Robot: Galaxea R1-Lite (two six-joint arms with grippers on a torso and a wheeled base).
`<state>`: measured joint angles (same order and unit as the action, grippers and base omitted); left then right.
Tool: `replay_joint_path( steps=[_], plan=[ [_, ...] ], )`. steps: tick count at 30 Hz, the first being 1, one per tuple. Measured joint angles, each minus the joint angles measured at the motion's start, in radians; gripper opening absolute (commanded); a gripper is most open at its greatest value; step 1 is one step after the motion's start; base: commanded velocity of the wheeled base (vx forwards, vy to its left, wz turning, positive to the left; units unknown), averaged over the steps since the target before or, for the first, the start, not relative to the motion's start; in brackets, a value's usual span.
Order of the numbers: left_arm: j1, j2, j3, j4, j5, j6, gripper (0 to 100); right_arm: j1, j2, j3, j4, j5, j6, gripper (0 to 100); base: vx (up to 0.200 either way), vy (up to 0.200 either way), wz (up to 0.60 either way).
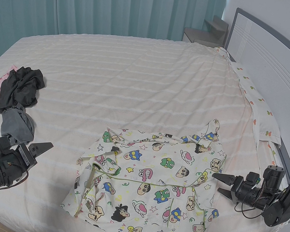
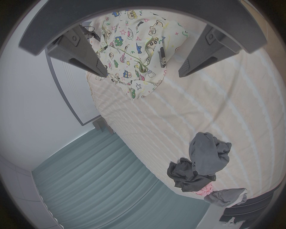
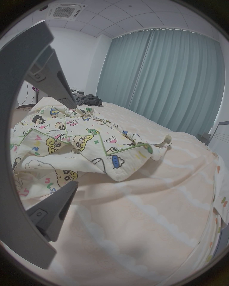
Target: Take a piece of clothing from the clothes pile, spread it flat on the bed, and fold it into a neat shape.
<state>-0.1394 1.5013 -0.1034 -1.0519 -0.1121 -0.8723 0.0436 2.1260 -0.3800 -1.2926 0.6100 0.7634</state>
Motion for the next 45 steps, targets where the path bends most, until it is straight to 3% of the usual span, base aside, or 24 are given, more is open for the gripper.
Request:
replay_joint_path(
  steps=[9,10,22,31,45],
  plan=[
    [0.0,-0.009,0.022,-0.001,-0.001,-0.003,100,0.039,0.075,-0.017,-0.057,-0.032,0.0,100,0.0,0.0,0.0],
    [0.0,-0.011,0.026,-0.001,-0.001,-0.004,100,0.041,0.086,-0.021,-0.059,-0.034,0.0,0,0.0,0.0,0.0],
    [0.0,-0.051,0.049,0.0,-0.001,-0.032,100,0.045,0.131,-0.024,-0.061,-0.048,0.0,0,0.0,0.0,0.0],
    [-0.004,-0.059,0.062,0.0,-0.001,-0.032,100,0.033,0.09,-0.011,-0.07,-0.157,0.002,0,0.0,0.0,0.0],
    [-0.005,-0.06,0.077,0.0,-0.001,-0.031,100,-0.096,-0.072,0.042,-0.127,-0.158,-0.023,0,0.0,0.0,0.0]
  ],
)
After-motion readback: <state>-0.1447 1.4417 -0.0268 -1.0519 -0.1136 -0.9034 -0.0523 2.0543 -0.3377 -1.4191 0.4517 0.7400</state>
